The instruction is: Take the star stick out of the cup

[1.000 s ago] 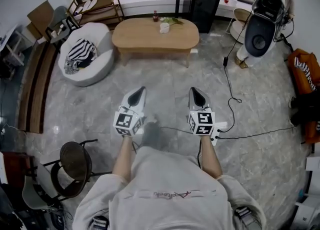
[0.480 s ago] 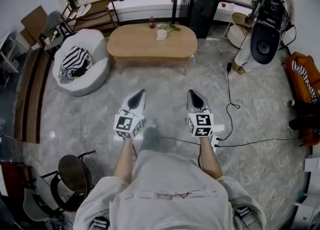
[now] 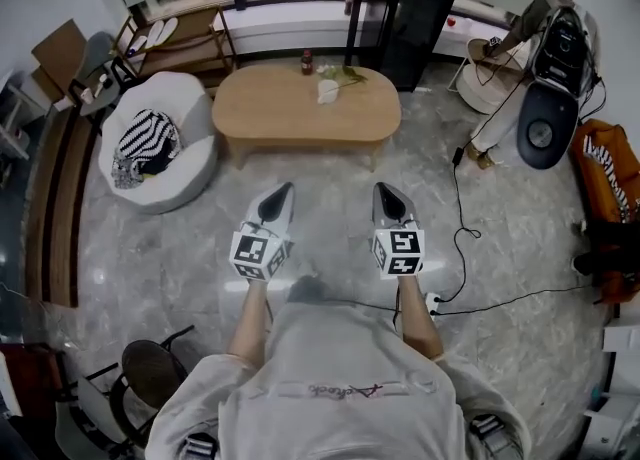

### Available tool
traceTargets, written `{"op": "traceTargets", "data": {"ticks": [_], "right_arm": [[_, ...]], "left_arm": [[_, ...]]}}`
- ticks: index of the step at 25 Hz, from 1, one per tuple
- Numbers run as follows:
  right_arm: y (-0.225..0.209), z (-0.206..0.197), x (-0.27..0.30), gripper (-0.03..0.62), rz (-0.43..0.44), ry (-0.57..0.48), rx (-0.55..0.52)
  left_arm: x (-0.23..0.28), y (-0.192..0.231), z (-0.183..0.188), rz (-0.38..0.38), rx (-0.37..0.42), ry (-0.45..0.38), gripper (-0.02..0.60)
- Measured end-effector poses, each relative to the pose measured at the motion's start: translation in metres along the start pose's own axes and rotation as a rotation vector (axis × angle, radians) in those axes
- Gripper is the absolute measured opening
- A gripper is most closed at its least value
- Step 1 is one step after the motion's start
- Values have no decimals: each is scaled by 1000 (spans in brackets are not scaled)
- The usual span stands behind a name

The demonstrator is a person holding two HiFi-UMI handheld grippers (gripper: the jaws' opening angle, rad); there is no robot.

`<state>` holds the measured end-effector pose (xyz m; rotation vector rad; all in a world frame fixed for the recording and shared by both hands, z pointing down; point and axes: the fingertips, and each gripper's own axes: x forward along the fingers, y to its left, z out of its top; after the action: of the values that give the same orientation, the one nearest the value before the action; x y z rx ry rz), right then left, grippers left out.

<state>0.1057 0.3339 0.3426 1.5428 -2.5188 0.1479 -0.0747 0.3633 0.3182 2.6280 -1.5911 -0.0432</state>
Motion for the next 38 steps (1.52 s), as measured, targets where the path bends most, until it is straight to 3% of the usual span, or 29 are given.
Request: {"op": "traceTargets", "data": {"ticks": [17, 38], "right_arm": [[-18, 56, 182, 3, -37, -17, -4], [-45, 22, 232, 3, -73, 38, 20]], "left_arm": [[130, 142, 29, -48, 15, -9, 2], [188, 171, 5, -99, 23, 40, 3]]}}
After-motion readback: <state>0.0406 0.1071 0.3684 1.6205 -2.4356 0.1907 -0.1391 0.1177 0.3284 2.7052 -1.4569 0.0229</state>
